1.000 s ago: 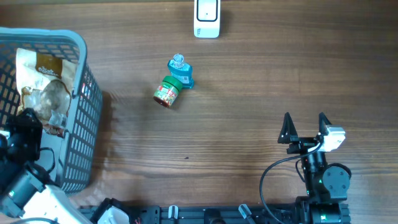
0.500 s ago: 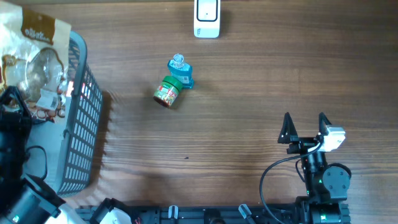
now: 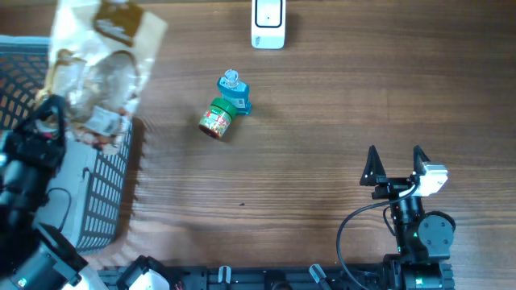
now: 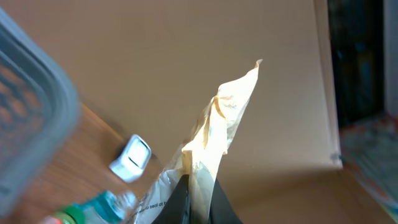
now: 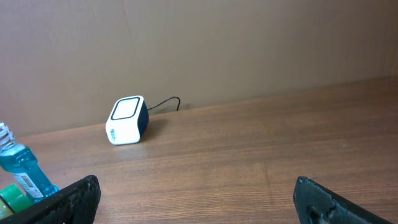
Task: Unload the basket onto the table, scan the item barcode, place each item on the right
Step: 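Lift the snack bag out and carry it toward the scanner area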
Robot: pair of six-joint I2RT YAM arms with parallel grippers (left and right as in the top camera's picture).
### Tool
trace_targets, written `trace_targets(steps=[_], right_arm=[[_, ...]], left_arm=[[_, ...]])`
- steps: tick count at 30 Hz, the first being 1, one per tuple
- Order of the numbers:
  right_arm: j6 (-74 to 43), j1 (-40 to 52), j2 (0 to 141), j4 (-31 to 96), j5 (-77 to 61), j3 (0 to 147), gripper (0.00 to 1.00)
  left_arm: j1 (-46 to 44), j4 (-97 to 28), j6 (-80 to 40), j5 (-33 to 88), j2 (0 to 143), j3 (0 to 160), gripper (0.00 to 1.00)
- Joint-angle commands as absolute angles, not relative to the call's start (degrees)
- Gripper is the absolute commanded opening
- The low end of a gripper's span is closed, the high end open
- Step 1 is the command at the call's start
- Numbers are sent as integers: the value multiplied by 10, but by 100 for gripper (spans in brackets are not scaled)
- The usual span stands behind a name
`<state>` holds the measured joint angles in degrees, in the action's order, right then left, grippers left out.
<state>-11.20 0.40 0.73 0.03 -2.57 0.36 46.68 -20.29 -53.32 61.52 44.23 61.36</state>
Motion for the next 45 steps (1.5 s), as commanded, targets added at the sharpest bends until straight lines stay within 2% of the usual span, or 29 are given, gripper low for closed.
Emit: trace_targets(steps=[1, 12, 19, 24, 30, 36, 45], right_arm=[[-105, 8, 4, -1, -31, 3, 100], [-105, 8, 4, -1, -31, 3, 100], [-105, 8, 4, -1, -31, 3, 100], [-105, 8, 4, -1, -31, 3, 100], [-105, 8, 4, -1, -31, 3, 100], [-105, 8, 4, -1, -31, 3, 100], [-105, 8, 4, -1, -31, 3, 100]], left_arm=[[381, -195, -519, 640, 438, 625, 4], [89, -195, -477, 497, 504, 625, 4], [-98, -174, -453, 371, 629, 625, 4], [-196, -114, -454, 352, 753, 625, 4], [-264, -79, -469, 343, 863, 625, 4], [-279, -80, -469, 322, 917, 625, 4], [-289, -211, -453, 162, 932, 617, 4]])
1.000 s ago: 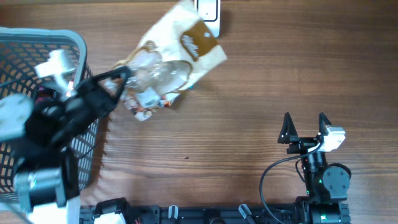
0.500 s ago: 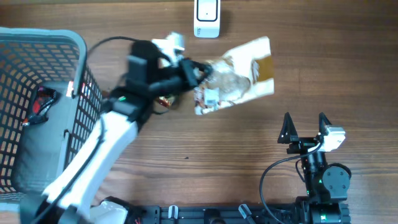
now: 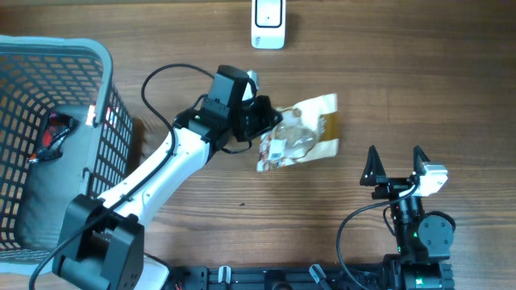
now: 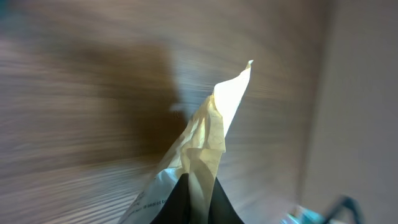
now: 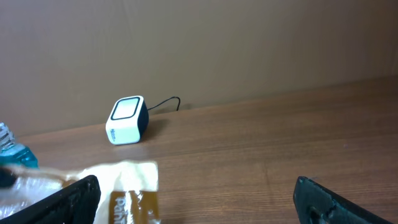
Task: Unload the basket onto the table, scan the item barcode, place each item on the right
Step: 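Lift the snack bag out and carry it toward the scanner area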
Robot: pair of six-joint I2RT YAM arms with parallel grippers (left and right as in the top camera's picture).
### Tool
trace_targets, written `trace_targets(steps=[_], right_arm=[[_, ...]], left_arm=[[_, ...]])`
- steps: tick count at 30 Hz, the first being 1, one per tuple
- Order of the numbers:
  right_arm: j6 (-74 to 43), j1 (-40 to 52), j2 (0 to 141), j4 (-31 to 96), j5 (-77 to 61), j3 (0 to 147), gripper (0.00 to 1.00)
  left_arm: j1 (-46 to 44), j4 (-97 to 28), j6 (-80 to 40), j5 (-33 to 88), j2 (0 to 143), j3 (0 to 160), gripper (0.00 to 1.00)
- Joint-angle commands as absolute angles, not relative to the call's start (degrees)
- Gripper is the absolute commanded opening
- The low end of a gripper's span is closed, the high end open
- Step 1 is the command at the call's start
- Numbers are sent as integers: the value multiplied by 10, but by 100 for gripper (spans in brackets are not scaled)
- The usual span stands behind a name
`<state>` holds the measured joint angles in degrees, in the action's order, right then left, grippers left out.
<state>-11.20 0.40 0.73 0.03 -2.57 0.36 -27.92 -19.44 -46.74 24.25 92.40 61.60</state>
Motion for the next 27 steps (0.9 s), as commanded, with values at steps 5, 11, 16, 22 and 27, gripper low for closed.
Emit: trace_targets(steps=[5, 11, 16, 22, 27], right_arm=[[-105, 8, 4, -1, -31, 3, 100], [-105, 8, 4, -1, -31, 3, 100], [-105, 8, 4, -1, -31, 3, 100], [-105, 8, 4, -1, -31, 3, 100], [-105, 8, 4, -1, -31, 3, 100]], left_arm=[[-319, -210, -454, 133, 934, 606, 4], [-364, -180, -456, 101, 947, 606, 4], [-385, -175, -471, 82, 968, 606, 4], [-387, -176, -471, 78, 974, 606, 90], [-387, -176, -472, 94, 971, 607, 100]])
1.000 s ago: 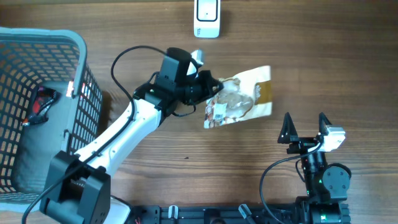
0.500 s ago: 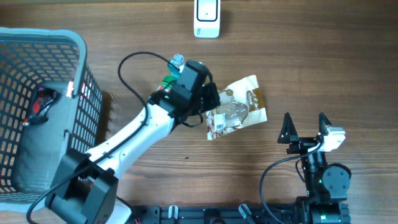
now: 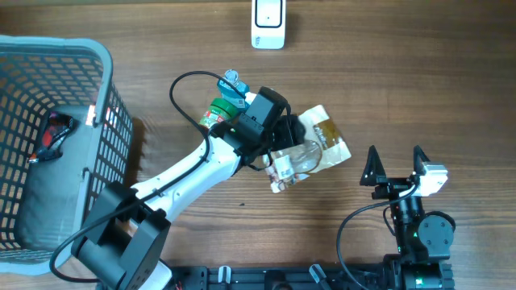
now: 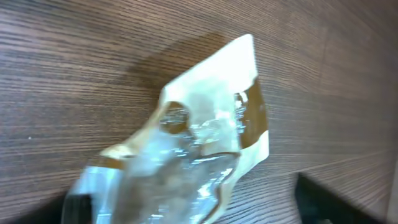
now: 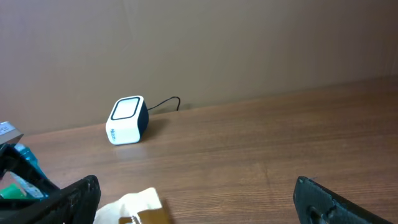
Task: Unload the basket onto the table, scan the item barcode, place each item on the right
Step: 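Lift the snack bag out and carry it toward the scanner area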
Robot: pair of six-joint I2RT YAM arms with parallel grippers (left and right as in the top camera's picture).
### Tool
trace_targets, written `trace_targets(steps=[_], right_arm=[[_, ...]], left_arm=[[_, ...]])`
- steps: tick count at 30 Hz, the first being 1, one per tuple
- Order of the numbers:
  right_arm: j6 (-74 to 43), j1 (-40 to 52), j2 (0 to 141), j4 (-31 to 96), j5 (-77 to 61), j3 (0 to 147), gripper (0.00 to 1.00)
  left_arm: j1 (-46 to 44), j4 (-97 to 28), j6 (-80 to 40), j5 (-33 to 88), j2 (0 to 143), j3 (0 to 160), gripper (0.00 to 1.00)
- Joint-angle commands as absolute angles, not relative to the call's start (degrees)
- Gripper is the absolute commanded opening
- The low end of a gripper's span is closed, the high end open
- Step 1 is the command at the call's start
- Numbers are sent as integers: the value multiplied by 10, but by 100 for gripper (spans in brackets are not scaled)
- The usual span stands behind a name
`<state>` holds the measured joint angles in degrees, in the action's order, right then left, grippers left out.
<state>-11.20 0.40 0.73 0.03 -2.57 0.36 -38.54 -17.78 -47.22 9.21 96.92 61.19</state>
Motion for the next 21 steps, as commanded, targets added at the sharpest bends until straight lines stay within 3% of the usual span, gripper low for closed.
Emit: trace_targets(steps=[1, 8, 16, 21], right_arm=[[-105, 8, 4, -1, -31, 3, 100], [-105, 8, 4, -1, -31, 3, 100], [-105, 8, 4, -1, -31, 3, 100], [-105, 8, 4, -1, -31, 3, 100]], left_arm=[[-387, -176, -472, 94, 968, 607, 100], [-388, -179, -468, 89, 870, 617, 100], [-387, -226, -449, -8, 698, 620, 100], [-387, -250, -439, -10, 671, 619, 100]])
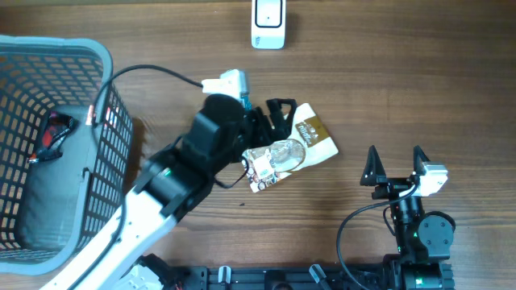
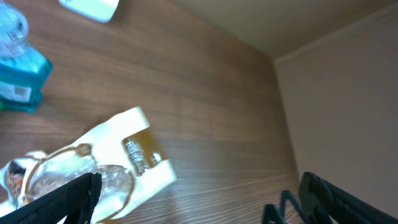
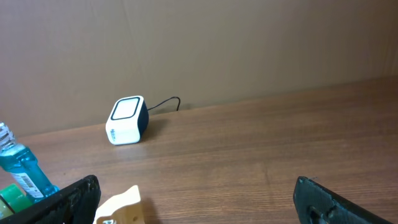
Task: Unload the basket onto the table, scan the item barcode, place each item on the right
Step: 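Lift the snack bag out and carry it toward the scanner area, then release the snack bag on the table and withdraw the left gripper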
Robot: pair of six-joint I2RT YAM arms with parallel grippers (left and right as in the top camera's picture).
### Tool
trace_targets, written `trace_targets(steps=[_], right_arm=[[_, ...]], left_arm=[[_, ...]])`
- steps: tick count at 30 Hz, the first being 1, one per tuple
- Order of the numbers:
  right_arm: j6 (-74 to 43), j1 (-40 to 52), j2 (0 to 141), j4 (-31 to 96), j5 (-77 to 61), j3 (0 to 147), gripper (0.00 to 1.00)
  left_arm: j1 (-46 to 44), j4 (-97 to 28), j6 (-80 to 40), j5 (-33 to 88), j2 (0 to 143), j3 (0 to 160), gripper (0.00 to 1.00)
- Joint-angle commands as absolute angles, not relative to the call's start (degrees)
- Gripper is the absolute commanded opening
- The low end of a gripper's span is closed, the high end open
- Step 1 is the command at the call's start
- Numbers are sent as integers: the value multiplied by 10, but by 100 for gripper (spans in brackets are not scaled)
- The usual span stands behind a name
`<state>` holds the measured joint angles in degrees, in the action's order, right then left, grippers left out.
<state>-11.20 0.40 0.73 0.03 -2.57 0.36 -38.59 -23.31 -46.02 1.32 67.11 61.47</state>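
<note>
A clear-and-tan snack bag (image 1: pixel 289 151) lies flat on the wooden table, also seen in the left wrist view (image 2: pixel 93 168), with a corner showing in the right wrist view (image 3: pixel 118 208). My left gripper (image 2: pixel 196 202) hangs above it, open, with nothing between its fingers. The white barcode scanner (image 1: pixel 268 22) stands at the far edge. My right gripper (image 1: pixel 395 165) rests open near the front right, apart from the bag.
A blue bottle (image 2: pixel 15 62) stands left of the bag, with a green jar (image 3: pixel 9 196) beside it; the left arm hides both from overhead. A grey wire basket (image 1: pixel 56 44) fills the far left. The table (image 1: pixel 419 89) is wood.
My left gripper, open low over the bag, now stands higher above the table. The bag sits a little further left and turned. The right arm has not moved.
My left gripper was shut on the bag above the basket at the far left. Then it held the bag over the middle of the table by the bottle. Then it was open with the bag on the table, and now it is raised off it.
</note>
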Motion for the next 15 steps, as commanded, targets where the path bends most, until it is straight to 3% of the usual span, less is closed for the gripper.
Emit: trace_targets(steps=[1, 8, 15], right_arm=[[-105, 8, 4, -1, -31, 3, 100], [-105, 8, 4, -1, -31, 3, 100], [-105, 8, 4, -1, -31, 3, 100]], left_arm=[[-387, -257, -439, -10, 677, 619, 100], [-387, -278, -386, -78, 663, 646, 100], [-361, -492, -300, -325, 599, 813, 100]])
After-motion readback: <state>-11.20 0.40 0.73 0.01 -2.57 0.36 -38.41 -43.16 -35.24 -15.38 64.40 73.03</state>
